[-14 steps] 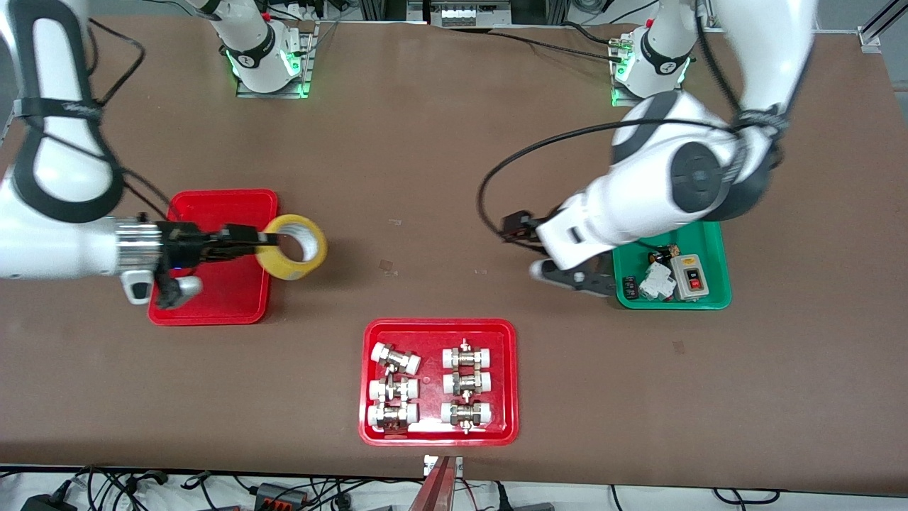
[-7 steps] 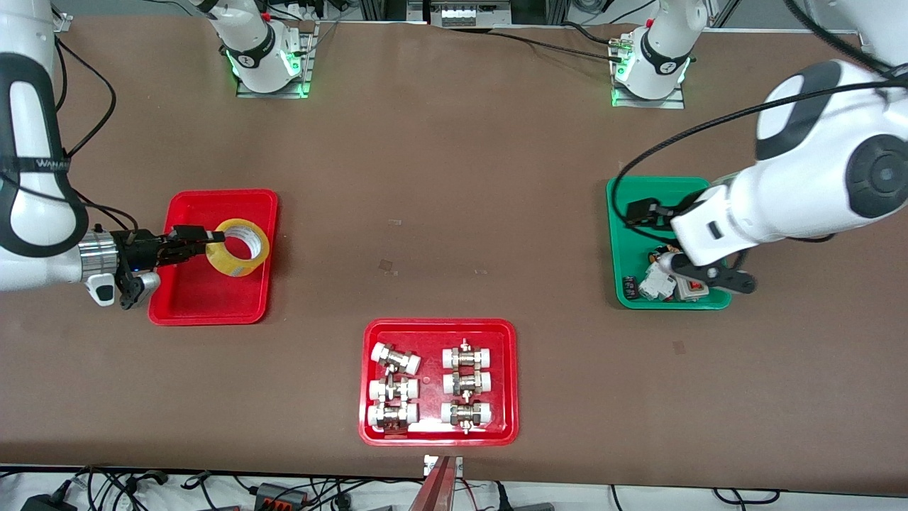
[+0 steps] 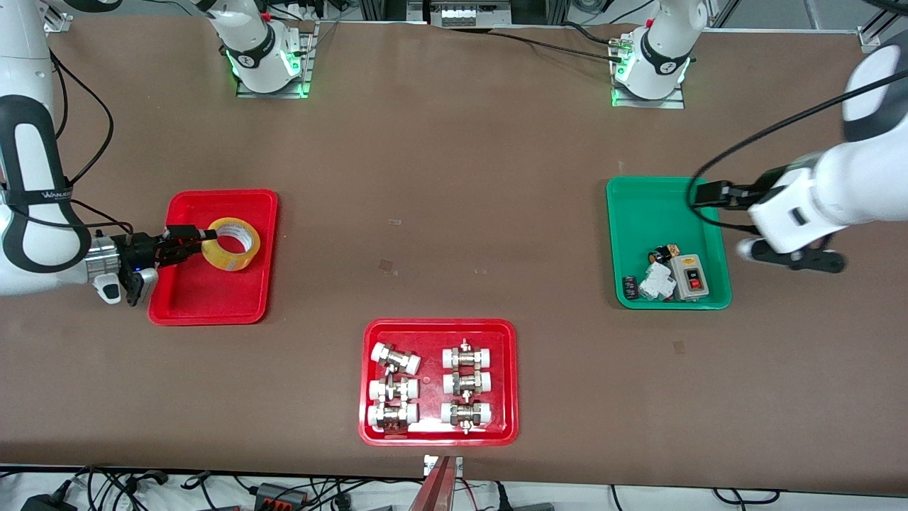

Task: Left arm passes tape to right arm into tray
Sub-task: 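Carry the tape into the empty red tray while the left gripper withdraws, then lower the tape into the red tray and open the right gripper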

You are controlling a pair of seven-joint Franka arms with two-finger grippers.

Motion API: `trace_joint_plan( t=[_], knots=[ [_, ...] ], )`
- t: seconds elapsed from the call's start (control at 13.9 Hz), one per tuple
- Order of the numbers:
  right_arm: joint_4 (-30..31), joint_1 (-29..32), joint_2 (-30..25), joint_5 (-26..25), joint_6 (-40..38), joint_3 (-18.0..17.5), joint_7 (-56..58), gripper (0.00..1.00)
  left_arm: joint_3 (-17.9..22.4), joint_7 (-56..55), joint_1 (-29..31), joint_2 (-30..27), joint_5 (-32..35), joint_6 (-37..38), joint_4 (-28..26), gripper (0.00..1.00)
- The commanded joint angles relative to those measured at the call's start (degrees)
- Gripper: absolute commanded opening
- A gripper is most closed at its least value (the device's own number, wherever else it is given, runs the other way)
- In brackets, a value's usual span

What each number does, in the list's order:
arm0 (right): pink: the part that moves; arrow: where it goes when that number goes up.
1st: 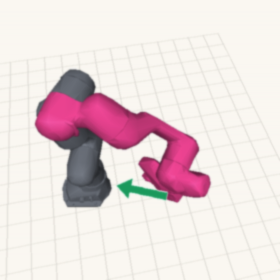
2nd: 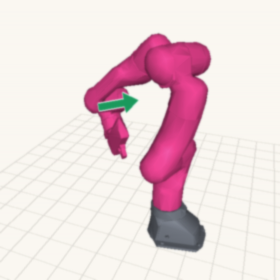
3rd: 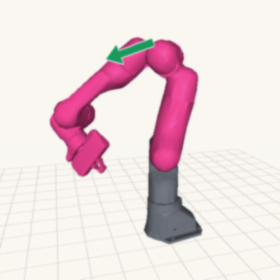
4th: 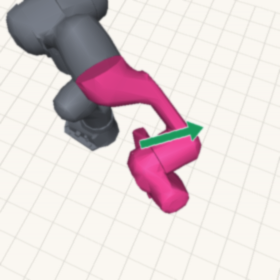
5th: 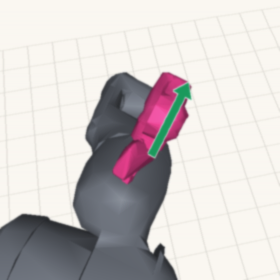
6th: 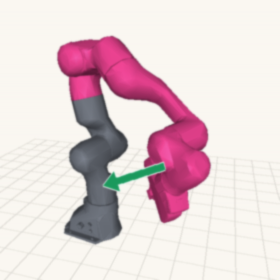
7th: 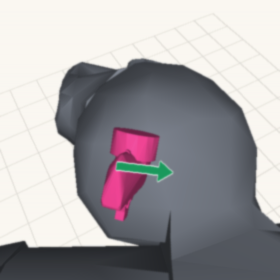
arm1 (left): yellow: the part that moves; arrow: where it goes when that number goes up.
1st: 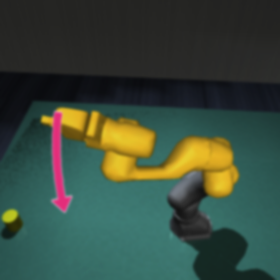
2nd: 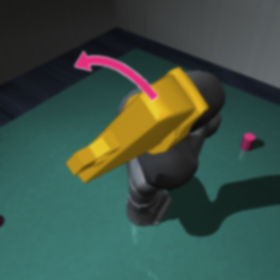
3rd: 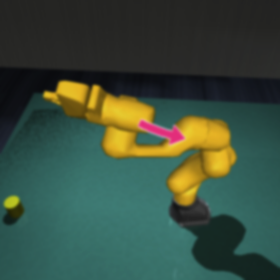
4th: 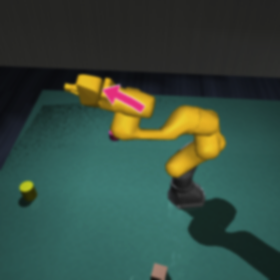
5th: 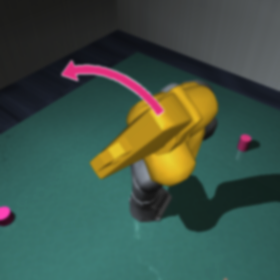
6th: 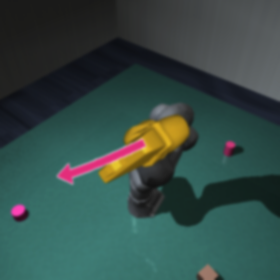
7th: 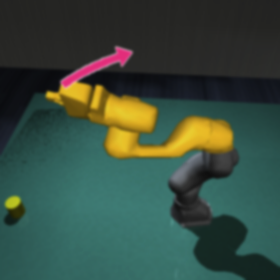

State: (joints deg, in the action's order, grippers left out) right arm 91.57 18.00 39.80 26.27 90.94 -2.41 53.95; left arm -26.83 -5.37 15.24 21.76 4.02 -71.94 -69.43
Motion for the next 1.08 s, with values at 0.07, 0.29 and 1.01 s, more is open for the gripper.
trace_joint_plan(
  t=[0.07, 0.29, 1.01],
  knots=[
    [-0.61, 1.08, 0.63, -3.41, 1.51, -1.11, 1.77, 0.66, 0.11, 0.28, 0.67, 0.38, 2.49, 0.32, 5.26, 1.00],
    [-0.34, 0.64, 1.68, -6.65, 4.67, -1.19, 3.34, 1.00, 9.19, 0.19, -6.58, -4.77, 2.23, -1.01, 1.00, 1.00],
    [0.27, -7.53, -5.95, -23.44, 11.54, -1.11, -0.13, 1.00, 23.05, 0.10, -13.83, -22.29, -4.98, -14.02, -24.44, 1.00]
  ],
)
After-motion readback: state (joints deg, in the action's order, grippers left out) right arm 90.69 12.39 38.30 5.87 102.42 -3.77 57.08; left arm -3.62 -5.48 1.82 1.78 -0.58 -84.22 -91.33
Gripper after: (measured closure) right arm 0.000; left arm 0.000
